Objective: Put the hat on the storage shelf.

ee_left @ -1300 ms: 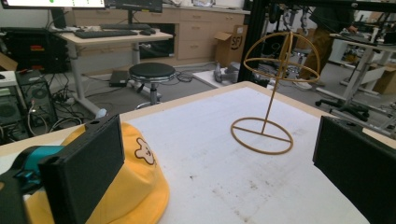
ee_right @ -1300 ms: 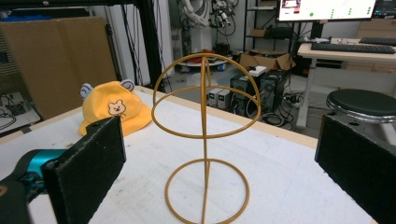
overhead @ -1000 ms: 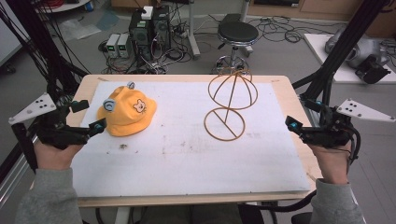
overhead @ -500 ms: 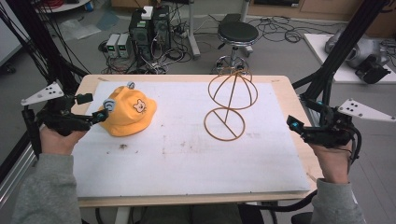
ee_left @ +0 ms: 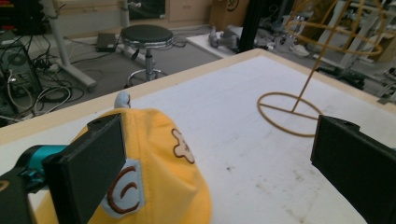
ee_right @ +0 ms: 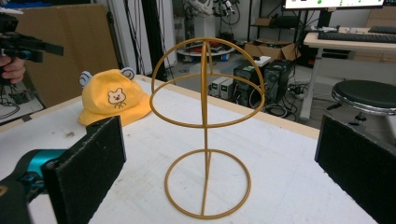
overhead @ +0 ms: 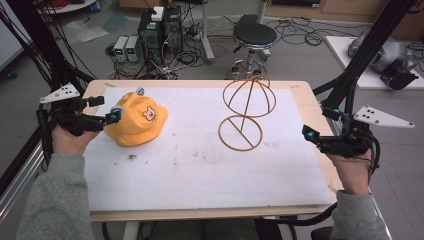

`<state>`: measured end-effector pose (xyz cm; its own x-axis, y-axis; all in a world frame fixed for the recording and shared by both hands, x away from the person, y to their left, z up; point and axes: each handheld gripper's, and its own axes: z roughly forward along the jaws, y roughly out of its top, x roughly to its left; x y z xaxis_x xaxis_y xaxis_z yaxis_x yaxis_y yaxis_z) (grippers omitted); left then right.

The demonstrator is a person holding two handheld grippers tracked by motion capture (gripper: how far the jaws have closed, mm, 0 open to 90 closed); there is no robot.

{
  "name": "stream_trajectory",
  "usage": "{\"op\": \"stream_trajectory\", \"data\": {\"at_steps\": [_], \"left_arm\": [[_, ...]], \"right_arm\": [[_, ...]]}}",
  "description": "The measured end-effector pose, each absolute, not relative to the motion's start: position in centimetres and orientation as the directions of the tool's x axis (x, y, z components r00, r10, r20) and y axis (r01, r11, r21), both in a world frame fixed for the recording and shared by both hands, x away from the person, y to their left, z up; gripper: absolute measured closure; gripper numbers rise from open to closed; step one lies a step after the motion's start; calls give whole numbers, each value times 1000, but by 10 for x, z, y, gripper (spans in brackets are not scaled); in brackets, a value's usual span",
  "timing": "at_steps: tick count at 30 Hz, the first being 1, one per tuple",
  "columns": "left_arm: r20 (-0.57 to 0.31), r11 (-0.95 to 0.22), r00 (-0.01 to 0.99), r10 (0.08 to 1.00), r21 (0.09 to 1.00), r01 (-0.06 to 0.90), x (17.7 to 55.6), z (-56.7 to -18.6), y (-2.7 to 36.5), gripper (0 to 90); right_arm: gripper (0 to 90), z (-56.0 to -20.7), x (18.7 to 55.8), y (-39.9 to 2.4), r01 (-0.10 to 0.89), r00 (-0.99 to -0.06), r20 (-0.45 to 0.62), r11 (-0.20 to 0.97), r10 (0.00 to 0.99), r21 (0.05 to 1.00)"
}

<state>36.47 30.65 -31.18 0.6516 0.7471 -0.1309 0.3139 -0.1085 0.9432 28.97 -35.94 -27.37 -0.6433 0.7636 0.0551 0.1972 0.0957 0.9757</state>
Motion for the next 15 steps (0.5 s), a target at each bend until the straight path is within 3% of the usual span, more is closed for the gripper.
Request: {"op": "stream_trajectory", "data": {"at_steps": [15], "left_arm": [[-119,-150,636,763,923,354,402,-319,297,37]], "right_arm": [[13,-274,292,-359,200,-657,60,97,752,975]]}}
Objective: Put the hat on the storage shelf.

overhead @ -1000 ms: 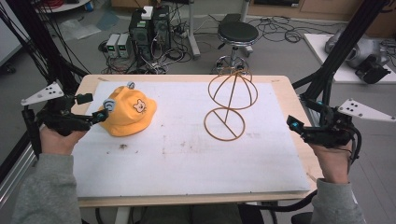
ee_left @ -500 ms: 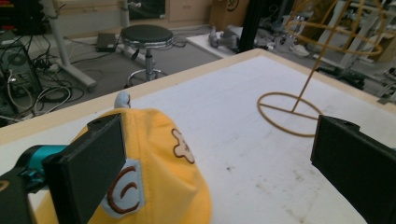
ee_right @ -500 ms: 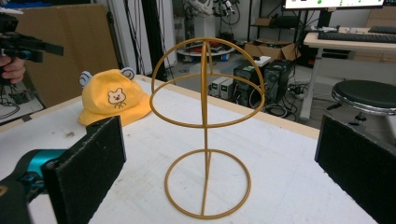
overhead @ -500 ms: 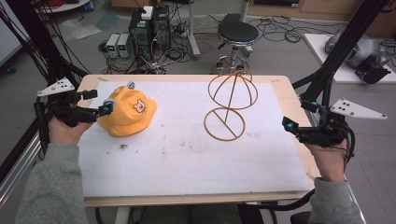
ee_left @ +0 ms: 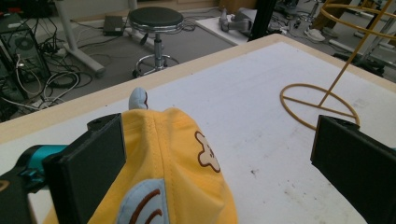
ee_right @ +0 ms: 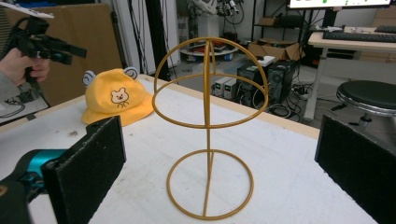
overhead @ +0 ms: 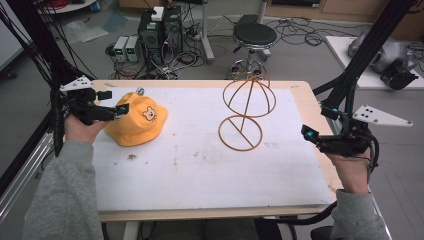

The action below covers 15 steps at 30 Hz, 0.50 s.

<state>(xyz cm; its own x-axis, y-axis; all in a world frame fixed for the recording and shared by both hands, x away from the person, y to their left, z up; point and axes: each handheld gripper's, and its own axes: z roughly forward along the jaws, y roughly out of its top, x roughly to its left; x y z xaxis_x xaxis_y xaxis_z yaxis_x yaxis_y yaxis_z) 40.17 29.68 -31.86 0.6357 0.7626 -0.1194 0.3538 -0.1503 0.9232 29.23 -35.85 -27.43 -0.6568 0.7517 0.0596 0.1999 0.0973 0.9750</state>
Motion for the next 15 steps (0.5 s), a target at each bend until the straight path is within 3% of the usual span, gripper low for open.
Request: {"op": "stream_trajectory", "data": {"at_steps": [15], "left_arm": [[-157,-125,619,770,914,387,437,-338,301,51]], "right_arm": [[13,-277,296,-354,204,-664,54,111,746,973]]}}
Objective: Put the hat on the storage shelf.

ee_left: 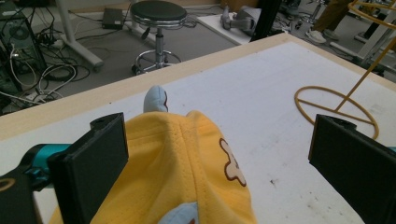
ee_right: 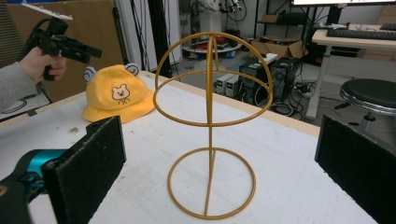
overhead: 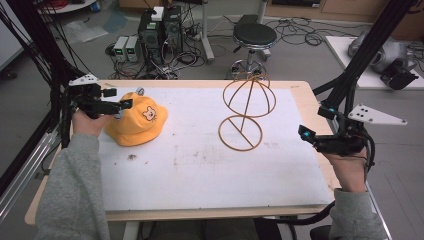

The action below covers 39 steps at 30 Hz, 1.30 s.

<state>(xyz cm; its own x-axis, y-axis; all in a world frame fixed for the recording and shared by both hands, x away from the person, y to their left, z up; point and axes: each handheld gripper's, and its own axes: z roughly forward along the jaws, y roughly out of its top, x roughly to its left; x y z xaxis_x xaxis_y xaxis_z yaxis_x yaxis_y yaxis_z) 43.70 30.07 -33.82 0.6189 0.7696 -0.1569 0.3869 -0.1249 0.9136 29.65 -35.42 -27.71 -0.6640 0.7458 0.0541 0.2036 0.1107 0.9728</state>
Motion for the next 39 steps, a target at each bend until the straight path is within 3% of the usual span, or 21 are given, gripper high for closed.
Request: {"op": "stream_trajectory", "data": {"at_steps": [12,23,33,39], "left_arm": [[-193,-86,588,786,907,413,459,-358,302,51],[-186,-120,586,788,888,444,468,-371,294,51],[-167,-146,560,812,870,471,470,-374,295,103],[-171,-143,548,819,864,483,470,-374,297,231]], "right_arm": [[13,-275,294,-355,196,-665,48,111,745,974],[13,-275,293,-355,194,-669,44,118,742,974],[13,-275,293,-356,196,-671,48,115,740,974],[13,-275,293,-356,194,-674,46,116,738,974]]}}
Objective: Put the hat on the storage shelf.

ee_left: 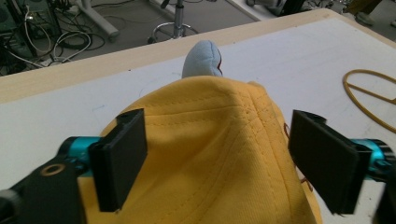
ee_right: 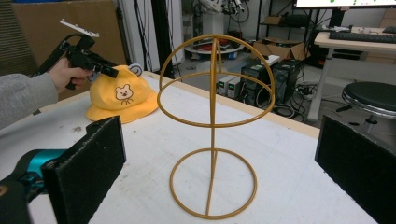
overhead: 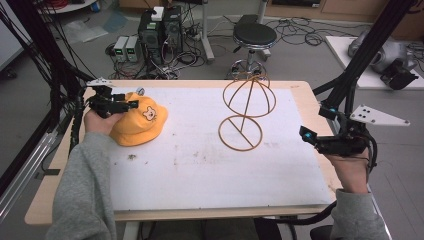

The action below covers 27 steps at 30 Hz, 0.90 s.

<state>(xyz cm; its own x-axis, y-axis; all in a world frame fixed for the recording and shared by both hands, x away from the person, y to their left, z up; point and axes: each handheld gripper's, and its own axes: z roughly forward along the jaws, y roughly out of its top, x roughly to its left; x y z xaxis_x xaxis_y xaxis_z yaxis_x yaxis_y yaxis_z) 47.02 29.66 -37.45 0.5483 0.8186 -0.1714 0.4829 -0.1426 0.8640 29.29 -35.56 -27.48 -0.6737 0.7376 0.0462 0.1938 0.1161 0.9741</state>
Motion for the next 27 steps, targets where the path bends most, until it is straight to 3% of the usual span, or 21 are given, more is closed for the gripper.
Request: {"op": "stream_trajectory", "data": {"at_steps": [4,13,15,27], "left_arm": [[-164,-153,557,814,865,478,470,-375,295,322],[-138,-174,563,815,868,465,467,-372,293,699],[-142,-176,566,812,866,469,467,-372,293,741],[-147,-164,571,808,874,457,462,-366,296,774]], "right_arm": [[13,-276,293,-355,196,-674,47,118,737,973],[13,-275,293,-355,196,-676,45,120,736,973],[13,-275,293,-355,195,-675,45,119,736,974],[13,-276,294,-354,201,-677,49,120,735,972]]}}
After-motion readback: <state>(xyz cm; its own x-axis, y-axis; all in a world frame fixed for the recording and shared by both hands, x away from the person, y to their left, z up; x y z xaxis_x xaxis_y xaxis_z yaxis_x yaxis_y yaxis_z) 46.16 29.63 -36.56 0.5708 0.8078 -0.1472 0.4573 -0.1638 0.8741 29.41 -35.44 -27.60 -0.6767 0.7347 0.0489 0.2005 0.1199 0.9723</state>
